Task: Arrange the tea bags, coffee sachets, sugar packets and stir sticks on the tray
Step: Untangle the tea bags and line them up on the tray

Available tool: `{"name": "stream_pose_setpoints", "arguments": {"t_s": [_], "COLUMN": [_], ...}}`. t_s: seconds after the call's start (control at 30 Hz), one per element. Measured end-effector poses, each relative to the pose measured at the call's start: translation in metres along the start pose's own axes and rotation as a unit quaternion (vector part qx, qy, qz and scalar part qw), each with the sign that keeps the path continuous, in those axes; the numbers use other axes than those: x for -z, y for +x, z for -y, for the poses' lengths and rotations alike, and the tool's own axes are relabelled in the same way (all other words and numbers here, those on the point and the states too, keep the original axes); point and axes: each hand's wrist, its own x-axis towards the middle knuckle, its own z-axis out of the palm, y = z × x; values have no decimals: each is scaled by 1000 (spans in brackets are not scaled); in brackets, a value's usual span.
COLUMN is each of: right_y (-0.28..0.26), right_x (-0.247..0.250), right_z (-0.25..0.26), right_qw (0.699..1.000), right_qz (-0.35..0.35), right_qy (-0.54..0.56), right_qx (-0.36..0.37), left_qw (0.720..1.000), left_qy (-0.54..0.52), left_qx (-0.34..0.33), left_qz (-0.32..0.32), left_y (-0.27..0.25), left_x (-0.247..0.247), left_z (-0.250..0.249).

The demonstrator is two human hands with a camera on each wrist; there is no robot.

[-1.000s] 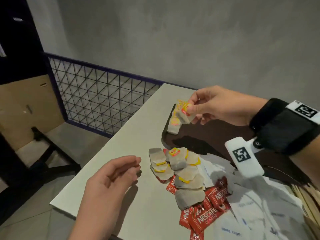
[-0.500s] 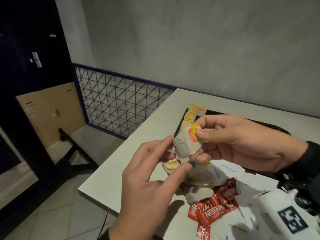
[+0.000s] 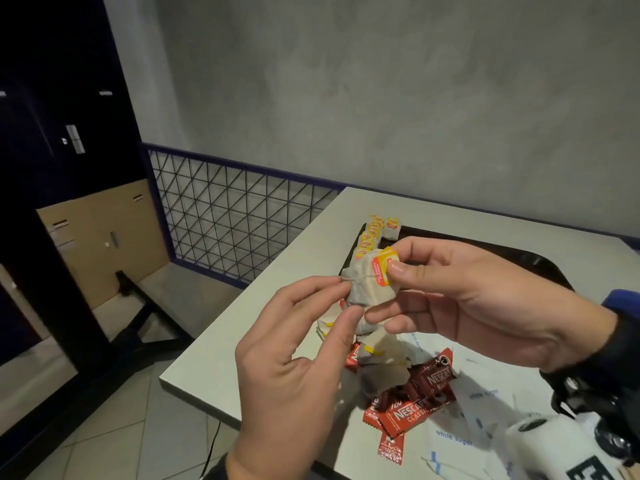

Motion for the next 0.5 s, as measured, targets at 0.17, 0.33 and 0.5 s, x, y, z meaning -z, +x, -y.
{"name": "stream_pose_setpoints", "arguments": {"t_s": [0.17, 0.33, 0.5], "right_y": [-3, -4, -6], "right_x": [-2, -2, 0], "right_z": [-4, -10, -11], "right_qw": [1000, 999, 999], "right_qz": [-11, -19, -26], "right_qy": [7, 23, 29], "right_qx": [11, 18, 32], "left_qw": [1000, 1000, 999], "left_qy": [-16, -15, 12], "left_qx": [10, 1, 28], "left_qz": [1, -10, 30], "left_y": [0, 3, 7], "left_x": [-1, -2, -2], "left_z": [-2, -8, -5]}}
